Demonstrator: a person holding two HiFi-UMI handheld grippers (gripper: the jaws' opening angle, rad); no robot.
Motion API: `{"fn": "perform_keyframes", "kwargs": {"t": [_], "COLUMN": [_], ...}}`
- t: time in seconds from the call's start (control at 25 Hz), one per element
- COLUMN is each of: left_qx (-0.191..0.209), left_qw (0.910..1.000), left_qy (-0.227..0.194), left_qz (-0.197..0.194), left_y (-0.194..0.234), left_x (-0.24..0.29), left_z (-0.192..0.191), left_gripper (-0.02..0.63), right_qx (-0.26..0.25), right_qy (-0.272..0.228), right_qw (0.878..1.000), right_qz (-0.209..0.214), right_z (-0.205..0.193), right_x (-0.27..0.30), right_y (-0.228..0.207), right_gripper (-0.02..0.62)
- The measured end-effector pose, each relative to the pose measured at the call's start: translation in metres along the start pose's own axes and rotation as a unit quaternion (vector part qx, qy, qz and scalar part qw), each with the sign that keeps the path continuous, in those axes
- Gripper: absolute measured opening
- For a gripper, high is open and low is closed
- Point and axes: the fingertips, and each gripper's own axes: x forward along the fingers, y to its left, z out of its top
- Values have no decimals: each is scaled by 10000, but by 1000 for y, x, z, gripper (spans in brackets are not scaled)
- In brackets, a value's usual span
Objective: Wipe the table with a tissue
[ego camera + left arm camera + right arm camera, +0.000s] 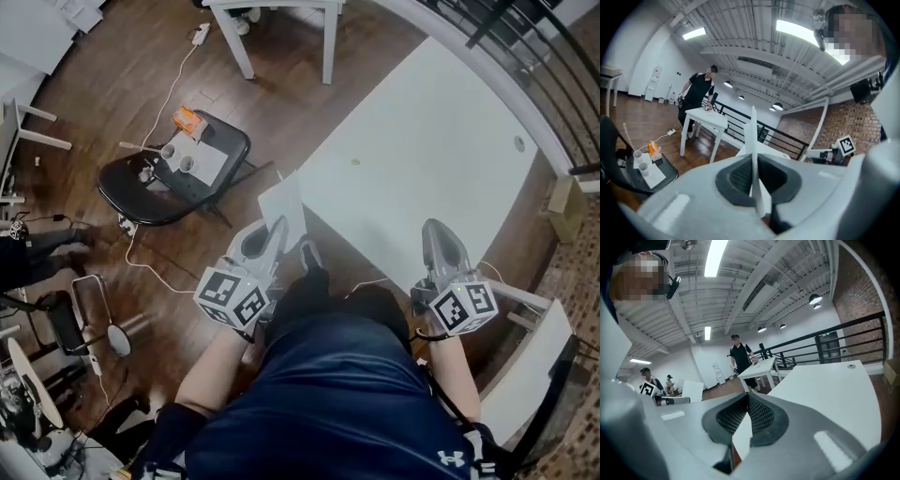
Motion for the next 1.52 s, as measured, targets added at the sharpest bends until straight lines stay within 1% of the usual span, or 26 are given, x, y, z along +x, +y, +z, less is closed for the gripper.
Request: {"fn": "perform_keyframes", "kwargs": {"t": [0.12,0.24,0.32,0.44,0.56,0.68,0.8,0.88,0.96,1.08,1.12,1.16,1.2,1.28,1.36,1.44,1.52], "left_qx": [-22,-175,-160,-115,-92,-41,53,185,461,1107,1234,1260,1200,936,753,661,446], "left_qw": [9999,9992,9983,9949,9889,9823,9740,9659,9560,9398,9349,9319,9306,9293,9243,9186,9175], "left_qy": [168,320,503,950,1429,1817,2207,2506,2760,2946,3024,3114,3209,3415,3642,3817,3881], "left_qz": [8,158,253,330,388,447,513,630,881,1334,1388,1367,1290,1046,856,780,744], "left_y": [28,51,62,69,74,84,95,103,116,146,153,155,152,135,120,114,113], "left_x": [22,43,57,77,94,117,142,157,168,172,173,175,177,184,190,197,203], "left_z": [4,-1,-9,-24,-40,-53,-65,-75,-80,-75,-76,-79,-84,-96,-112,-129,-141], "left_gripper": [6,6,6,6,6,6,6,6,6,6,6,6,6,6,6,6,6], "right_qx": [-12,-22,-4,52,51,110,232,305,380,506,538,568,595,657,772,869,910], "right_qy": [134,280,350,488,639,702,746,769,796,833,845,864,886,922,977,1023,1059], "right_qw": [9998,9994,9992,9986,9978,9973,9967,9963,9959,9951,9948,9945,9942,9935,9921,9908,9900], "right_qz": [-143,-202,-215,-187,-162,-191,-226,-229,-220,-192,-183,-175,-166,-143,-154,-182,-199], "right_z": [1,-5,-9,-17,-24,-27,-34,-40,-46,-54,-56,-57,-59,-60,-64,-70,-76], "right_x": [21,37,50,69,87,103,114,120,125,131,132,133,134,134,134,132,133], "right_y": [-4,-12,-21,-36,-51,-70,-85,-95,-102,-109,-111,-112,-114,-117,-120,-125,-128], "right_gripper": [11,11,11,11,11,11,9,11,11,9,11,11,11,11,9,9,11]}}
